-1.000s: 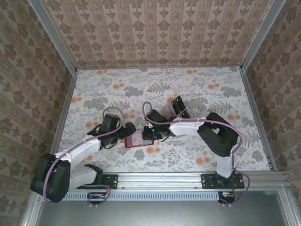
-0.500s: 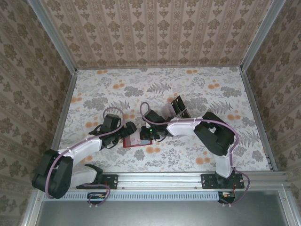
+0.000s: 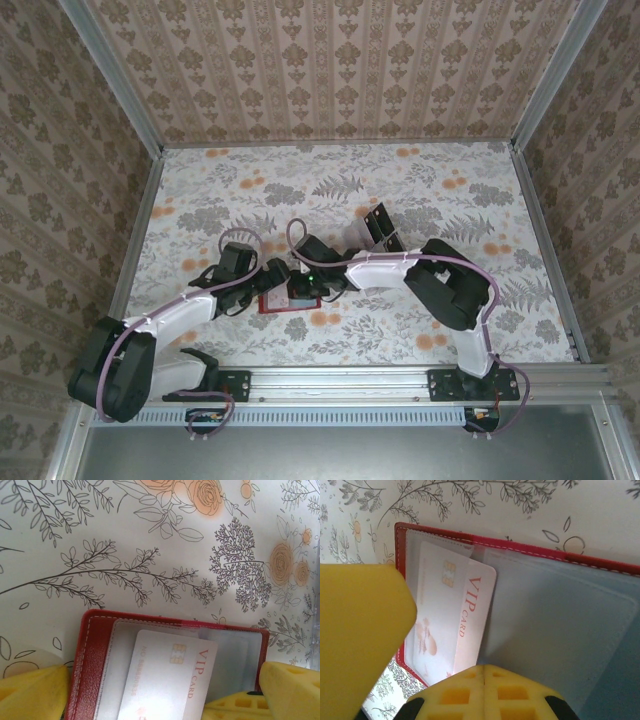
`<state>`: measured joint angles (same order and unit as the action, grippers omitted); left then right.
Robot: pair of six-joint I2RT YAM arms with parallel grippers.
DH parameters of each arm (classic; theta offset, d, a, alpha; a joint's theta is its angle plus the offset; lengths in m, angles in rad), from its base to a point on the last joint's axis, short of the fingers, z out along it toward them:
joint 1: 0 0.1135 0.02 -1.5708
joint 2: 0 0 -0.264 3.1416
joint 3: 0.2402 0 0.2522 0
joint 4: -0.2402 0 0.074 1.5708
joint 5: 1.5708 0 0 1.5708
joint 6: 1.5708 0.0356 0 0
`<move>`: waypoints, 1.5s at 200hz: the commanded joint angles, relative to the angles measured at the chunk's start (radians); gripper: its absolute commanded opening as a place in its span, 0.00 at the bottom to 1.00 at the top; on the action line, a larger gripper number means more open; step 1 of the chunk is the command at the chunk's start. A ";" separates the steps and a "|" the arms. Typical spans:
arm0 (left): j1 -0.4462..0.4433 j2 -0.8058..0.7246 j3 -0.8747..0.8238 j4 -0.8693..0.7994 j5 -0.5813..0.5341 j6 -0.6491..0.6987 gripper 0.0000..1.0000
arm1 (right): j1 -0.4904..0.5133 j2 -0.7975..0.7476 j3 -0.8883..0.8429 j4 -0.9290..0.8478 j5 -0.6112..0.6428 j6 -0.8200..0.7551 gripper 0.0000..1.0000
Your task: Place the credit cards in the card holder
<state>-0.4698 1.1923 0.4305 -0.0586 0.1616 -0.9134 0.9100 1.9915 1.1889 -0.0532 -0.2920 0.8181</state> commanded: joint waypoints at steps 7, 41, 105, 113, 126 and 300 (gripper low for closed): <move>-0.005 0.022 -0.026 0.029 0.023 -0.019 1.00 | 0.008 0.010 0.013 -0.024 -0.002 0.012 0.01; -0.004 0.012 -0.014 0.009 0.017 -0.013 1.00 | 0.001 -0.085 -0.064 0.001 0.058 0.012 0.01; 0.044 -0.024 0.016 -0.054 0.000 0.024 1.00 | -0.013 -0.218 -0.185 0.062 0.163 0.049 0.00; 0.051 -0.023 0.019 -0.056 0.001 0.028 1.00 | -0.015 -0.212 -0.187 0.083 0.148 0.058 0.00; 0.059 -0.022 0.023 -0.058 0.003 0.032 1.00 | -0.018 -0.191 -0.186 0.135 0.109 0.073 0.00; 0.082 0.044 0.042 -0.011 0.035 0.039 1.00 | 0.002 -0.060 -0.104 0.226 0.036 0.141 0.00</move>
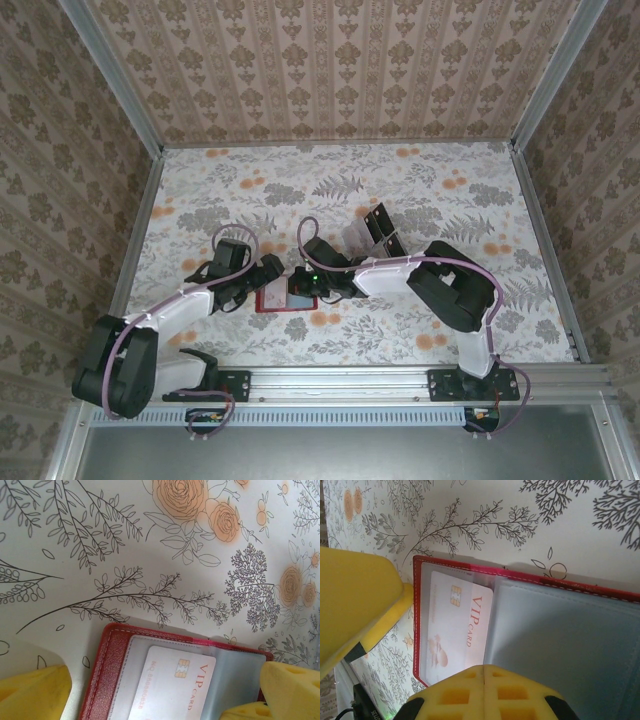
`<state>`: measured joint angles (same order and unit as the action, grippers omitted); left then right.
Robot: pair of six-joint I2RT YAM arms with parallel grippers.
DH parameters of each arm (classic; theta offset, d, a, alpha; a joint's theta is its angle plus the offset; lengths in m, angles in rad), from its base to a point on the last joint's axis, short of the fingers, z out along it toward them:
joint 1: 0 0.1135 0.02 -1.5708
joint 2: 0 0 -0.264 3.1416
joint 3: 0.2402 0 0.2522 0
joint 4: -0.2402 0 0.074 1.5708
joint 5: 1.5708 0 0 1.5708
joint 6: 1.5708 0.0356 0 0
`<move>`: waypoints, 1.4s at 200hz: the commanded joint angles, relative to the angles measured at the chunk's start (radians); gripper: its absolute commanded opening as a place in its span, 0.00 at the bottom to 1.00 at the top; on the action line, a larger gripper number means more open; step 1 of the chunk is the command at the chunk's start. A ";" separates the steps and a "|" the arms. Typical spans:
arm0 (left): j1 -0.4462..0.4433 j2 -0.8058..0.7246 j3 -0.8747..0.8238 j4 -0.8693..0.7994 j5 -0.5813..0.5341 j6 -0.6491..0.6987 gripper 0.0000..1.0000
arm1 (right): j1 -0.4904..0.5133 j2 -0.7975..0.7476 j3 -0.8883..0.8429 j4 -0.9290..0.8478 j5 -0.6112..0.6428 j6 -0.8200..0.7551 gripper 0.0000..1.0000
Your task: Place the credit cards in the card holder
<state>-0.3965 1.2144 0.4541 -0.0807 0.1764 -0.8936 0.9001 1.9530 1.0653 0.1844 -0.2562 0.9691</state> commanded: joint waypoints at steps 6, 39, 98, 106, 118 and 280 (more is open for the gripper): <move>0.010 0.023 0.020 0.013 0.020 0.018 1.00 | 0.015 -0.026 0.022 -0.016 0.003 -0.012 0.00; 0.008 0.031 0.026 0.019 0.023 0.018 1.00 | 0.019 -0.017 0.039 -0.030 0.008 -0.017 0.00; 0.008 0.033 0.028 0.020 0.029 0.018 1.00 | 0.022 0.030 0.059 -0.042 0.017 0.001 0.00; 0.008 0.034 0.027 0.022 0.031 0.018 1.00 | 0.022 0.038 0.062 -0.049 0.020 0.004 0.00; 0.008 0.036 0.025 0.025 0.031 0.018 1.00 | 0.022 0.048 0.068 -0.058 0.021 0.007 0.00; -0.033 0.089 0.001 0.090 0.038 -0.013 1.00 | 0.053 0.147 0.182 -0.066 -0.021 0.025 0.00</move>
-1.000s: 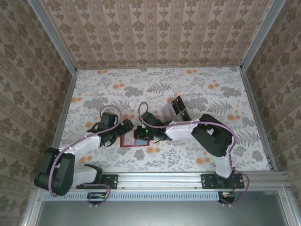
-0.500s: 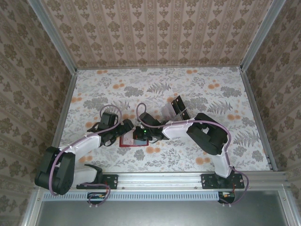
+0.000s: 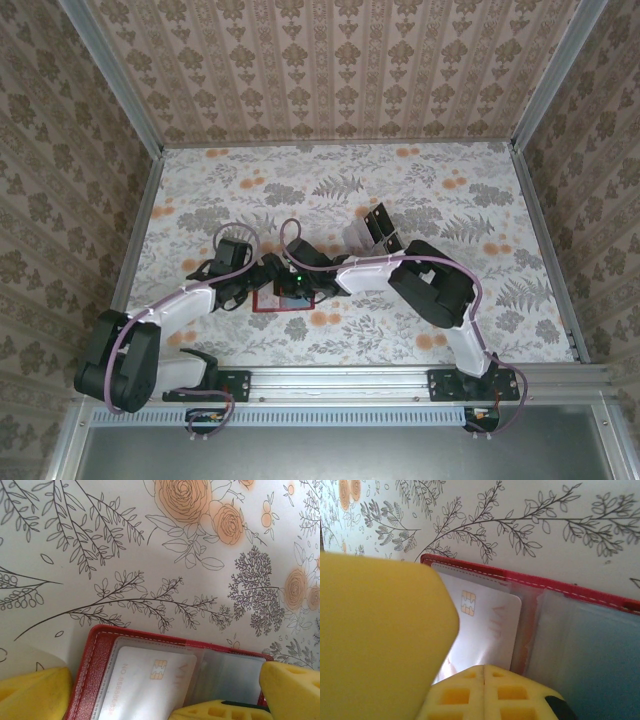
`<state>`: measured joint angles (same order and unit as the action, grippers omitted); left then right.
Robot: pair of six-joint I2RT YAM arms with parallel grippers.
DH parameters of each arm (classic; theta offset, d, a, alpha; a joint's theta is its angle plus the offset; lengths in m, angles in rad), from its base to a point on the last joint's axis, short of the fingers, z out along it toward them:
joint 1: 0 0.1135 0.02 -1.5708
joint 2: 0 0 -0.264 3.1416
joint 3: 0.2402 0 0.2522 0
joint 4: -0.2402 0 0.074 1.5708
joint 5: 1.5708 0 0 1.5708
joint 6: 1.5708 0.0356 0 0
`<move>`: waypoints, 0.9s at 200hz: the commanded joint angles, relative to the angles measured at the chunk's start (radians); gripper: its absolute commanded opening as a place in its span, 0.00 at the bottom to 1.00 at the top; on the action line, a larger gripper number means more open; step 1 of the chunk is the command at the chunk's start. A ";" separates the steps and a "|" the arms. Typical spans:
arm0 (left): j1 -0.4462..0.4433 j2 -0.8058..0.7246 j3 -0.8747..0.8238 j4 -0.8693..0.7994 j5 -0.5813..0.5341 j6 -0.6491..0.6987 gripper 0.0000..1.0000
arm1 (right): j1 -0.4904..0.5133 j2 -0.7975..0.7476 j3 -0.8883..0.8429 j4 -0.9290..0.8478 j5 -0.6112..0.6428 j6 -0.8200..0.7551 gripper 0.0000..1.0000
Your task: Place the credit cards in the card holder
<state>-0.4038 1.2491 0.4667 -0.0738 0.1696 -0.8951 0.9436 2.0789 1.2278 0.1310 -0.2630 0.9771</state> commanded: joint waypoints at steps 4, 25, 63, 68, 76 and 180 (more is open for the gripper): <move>-0.028 0.055 -0.011 0.083 0.045 -0.012 1.00 | 0.008 0.020 0.018 -0.014 -0.014 0.016 0.00; -0.030 0.058 -0.004 0.082 0.044 -0.013 1.00 | 0.007 -0.002 0.004 0.002 -0.018 0.014 0.00; -0.030 0.049 0.007 0.069 0.038 -0.007 1.00 | 0.009 -0.104 -0.074 0.063 0.001 0.005 0.00; -0.030 0.049 0.007 0.068 0.038 -0.006 1.00 | 0.009 -0.114 -0.081 0.061 0.008 0.003 0.00; -0.031 0.049 0.009 0.069 0.038 -0.005 1.00 | 0.008 -0.134 -0.094 0.051 0.022 -0.003 0.00; -0.032 0.057 0.005 0.071 0.033 -0.005 1.00 | 0.012 -0.070 -0.084 0.046 0.042 0.018 0.00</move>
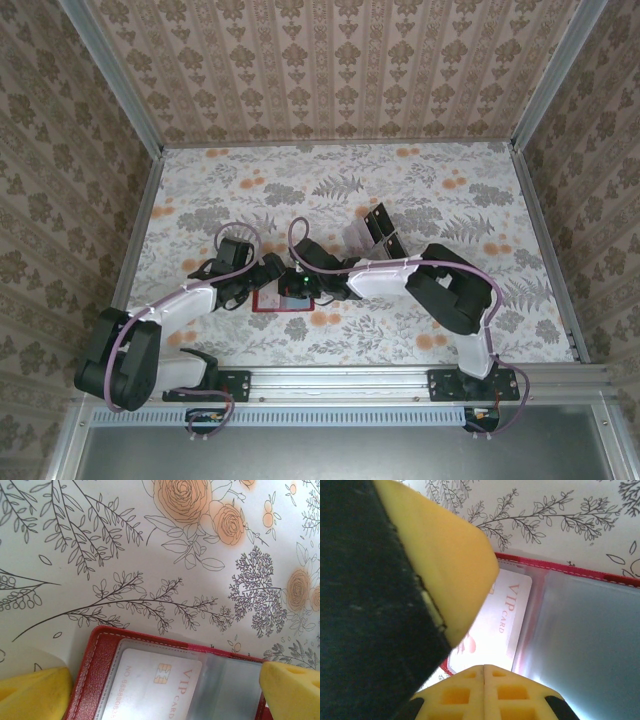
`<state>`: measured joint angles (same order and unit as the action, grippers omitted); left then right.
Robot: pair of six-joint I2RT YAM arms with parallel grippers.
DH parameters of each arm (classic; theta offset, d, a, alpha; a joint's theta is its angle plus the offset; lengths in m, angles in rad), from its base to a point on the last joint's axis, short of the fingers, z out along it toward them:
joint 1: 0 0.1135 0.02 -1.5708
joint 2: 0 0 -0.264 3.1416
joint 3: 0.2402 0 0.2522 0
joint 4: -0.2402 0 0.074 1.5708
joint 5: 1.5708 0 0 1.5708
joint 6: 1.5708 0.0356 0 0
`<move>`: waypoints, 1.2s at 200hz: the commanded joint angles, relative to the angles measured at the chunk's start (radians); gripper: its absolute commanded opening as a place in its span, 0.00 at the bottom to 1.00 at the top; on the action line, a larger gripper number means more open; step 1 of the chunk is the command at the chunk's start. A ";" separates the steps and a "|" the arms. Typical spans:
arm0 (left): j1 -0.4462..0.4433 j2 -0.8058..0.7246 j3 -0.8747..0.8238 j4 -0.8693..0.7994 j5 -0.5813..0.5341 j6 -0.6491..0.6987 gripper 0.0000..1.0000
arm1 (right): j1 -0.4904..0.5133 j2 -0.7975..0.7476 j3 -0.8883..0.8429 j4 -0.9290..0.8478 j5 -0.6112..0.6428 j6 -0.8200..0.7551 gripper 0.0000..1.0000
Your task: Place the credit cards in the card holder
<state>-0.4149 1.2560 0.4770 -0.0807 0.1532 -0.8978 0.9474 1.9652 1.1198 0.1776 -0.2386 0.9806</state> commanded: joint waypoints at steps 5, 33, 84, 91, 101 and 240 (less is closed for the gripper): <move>-0.021 0.050 -0.006 0.077 0.049 -0.003 1.00 | 0.009 0.049 0.028 -0.004 0.018 0.014 0.00; -0.022 0.053 -0.006 0.081 0.050 -0.003 1.00 | 0.010 0.079 0.041 -0.009 0.019 0.021 0.00; -0.026 0.065 -0.013 0.090 0.054 -0.005 1.00 | 0.019 0.117 0.088 -0.019 0.006 0.024 0.00; -0.027 0.066 -0.014 0.092 0.054 -0.008 1.00 | 0.020 0.122 0.096 -0.026 0.003 0.023 0.00; -0.031 0.065 -0.016 0.095 0.054 -0.008 1.00 | 0.021 0.132 0.112 -0.034 -0.003 0.021 0.00; -0.023 0.063 0.061 0.055 0.049 0.012 1.00 | 0.020 -0.034 0.039 -0.007 -0.004 -0.019 0.00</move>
<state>-0.4252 1.2743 0.5011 -0.0994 0.1345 -0.9199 0.9588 2.0342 1.1893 0.1543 -0.2470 0.9924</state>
